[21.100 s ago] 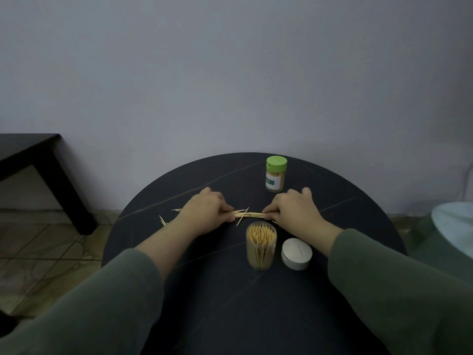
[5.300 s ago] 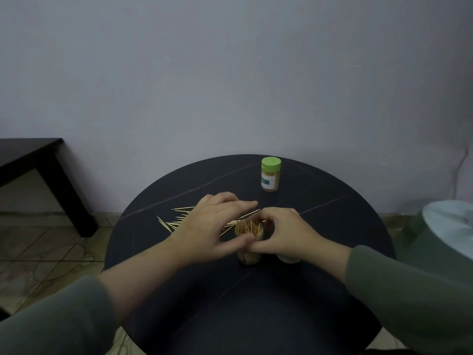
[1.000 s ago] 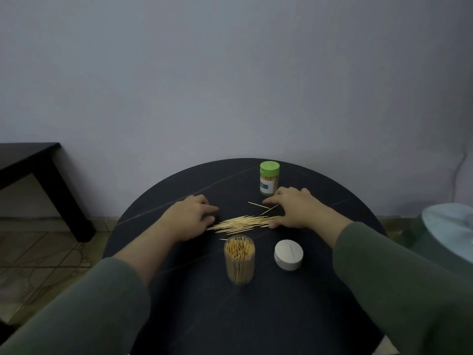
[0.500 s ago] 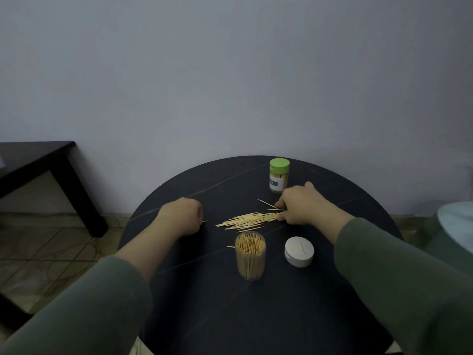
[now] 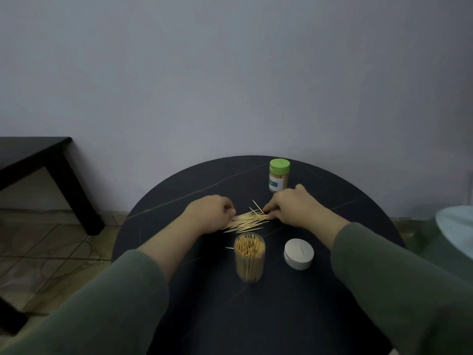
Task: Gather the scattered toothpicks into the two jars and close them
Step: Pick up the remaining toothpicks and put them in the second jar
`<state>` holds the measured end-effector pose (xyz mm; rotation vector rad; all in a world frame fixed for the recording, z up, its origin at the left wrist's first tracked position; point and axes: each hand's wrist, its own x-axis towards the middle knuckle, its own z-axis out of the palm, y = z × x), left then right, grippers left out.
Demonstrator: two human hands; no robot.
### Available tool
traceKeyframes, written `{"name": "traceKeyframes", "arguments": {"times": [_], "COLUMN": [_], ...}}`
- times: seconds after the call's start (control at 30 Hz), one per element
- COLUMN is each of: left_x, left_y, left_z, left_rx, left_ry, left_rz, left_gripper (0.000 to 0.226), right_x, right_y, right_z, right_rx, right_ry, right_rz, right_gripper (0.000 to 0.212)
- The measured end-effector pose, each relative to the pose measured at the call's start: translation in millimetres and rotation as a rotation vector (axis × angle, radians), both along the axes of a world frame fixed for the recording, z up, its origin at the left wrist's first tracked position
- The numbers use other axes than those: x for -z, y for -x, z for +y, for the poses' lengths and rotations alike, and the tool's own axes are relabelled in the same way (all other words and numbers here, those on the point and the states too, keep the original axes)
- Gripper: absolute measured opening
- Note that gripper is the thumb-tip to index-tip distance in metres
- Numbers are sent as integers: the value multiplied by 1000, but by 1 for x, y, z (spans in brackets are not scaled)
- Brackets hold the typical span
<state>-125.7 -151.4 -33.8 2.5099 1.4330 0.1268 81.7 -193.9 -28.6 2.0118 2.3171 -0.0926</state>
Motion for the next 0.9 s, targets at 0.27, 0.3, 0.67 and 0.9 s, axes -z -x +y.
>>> {"name": "traceKeyframes", "arguments": {"times": [0.27, 0.3, 0.67, 0.9], "left_x": [3, 5, 10, 9], "left_y": [20, 17, -5, -3], "left_z": [-4, -5, -3, 0], "left_rx": [152, 162, 92, 132], "left_ry": [174, 156, -25, -105], "left_rz": [101, 89, 66, 90], "left_gripper": [103, 100, 57, 37], "right_x": [6, 6, 13, 7], "right_y": [5, 7, 23, 9], "right_z": [4, 4, 8, 6], "right_rx": [98, 117, 129, 107], "right_ry": [0, 9, -101, -88], "right_rz": [42, 49, 184, 177], "right_gripper": [60, 64, 34, 24]}}
